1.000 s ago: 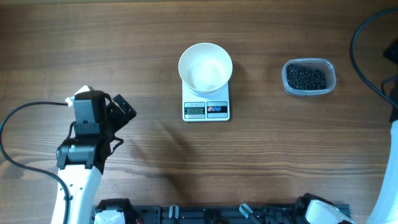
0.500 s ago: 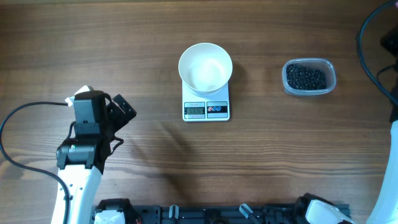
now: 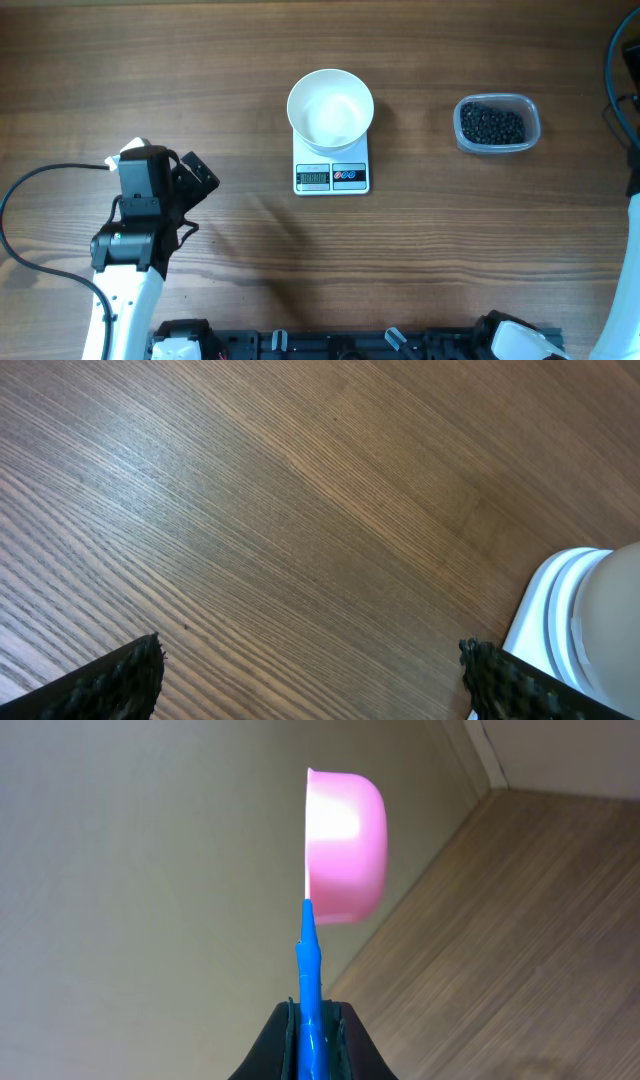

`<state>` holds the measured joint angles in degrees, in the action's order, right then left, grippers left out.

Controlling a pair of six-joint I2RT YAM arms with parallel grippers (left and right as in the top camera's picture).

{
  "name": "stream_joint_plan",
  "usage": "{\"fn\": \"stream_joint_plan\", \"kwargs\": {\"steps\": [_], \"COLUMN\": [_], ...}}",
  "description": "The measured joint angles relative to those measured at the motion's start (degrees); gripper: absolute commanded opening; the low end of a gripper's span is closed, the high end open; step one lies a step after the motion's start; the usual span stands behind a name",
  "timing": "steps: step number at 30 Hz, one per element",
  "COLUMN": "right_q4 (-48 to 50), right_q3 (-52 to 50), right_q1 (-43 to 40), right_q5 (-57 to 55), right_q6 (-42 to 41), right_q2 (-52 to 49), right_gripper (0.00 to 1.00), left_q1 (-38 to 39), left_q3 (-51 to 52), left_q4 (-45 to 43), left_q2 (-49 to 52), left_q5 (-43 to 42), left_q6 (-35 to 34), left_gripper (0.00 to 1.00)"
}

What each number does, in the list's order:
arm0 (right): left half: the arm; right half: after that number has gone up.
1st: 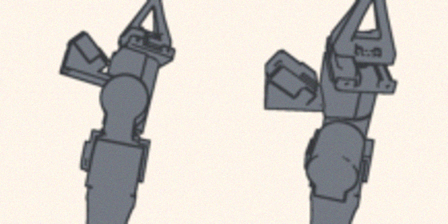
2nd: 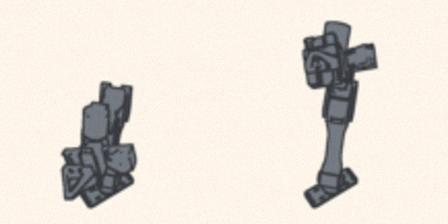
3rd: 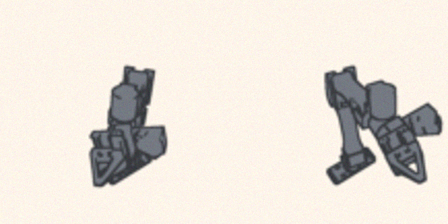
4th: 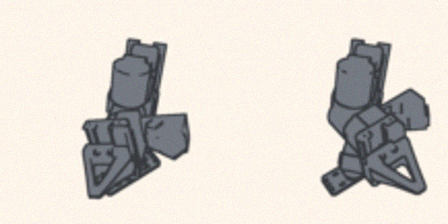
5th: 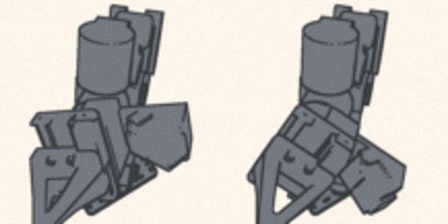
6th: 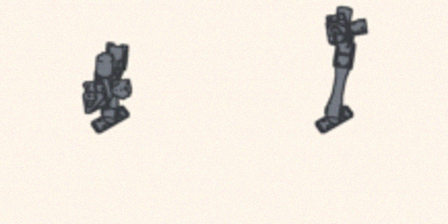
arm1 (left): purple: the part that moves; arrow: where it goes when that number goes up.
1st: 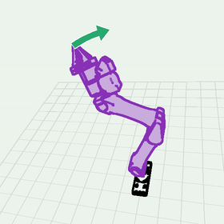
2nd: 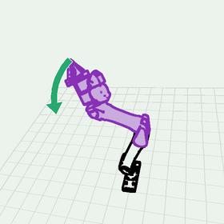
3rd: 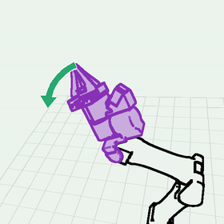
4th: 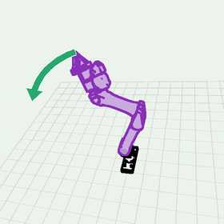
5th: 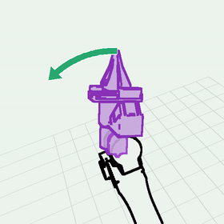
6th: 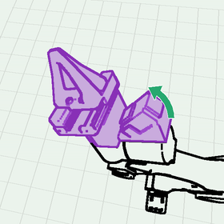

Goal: Scoop item into bowl and weigh 150g on scale

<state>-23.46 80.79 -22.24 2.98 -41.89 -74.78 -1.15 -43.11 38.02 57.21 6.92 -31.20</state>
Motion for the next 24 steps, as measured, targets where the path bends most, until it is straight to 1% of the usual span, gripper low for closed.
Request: {"fn": "stream_joint_plan", "kwargs": {"steps": [9, 20, 24], "right_q4": [-0.02, 0.00, 2.12], "right_q3": [0.00, 0.00, 0.00], "right_q1": [0.00, 0.00, 0.00], "right_q5": [0.09, 0.48, 0.46], "right_q6": [-6.47, -7.58, -7.56], "right_q2": [-1.36, -1.77, -1.77], "right_gripper": [0.04, 0.04, 0.04], "left_q1": [0.00, 0.00, 0.00], "left_q3": [0.00, 0.00, 0.00], "left_q4": [0.00, 0.00, 0.02], "left_q2": [0.00, 0.00, 0.00], "left_q5": [0.00, 0.00, 0.02], "left_q6": [0.00, 0.00, 0.00], "left_gripper": [1.00, 1.00, 1.00]}}
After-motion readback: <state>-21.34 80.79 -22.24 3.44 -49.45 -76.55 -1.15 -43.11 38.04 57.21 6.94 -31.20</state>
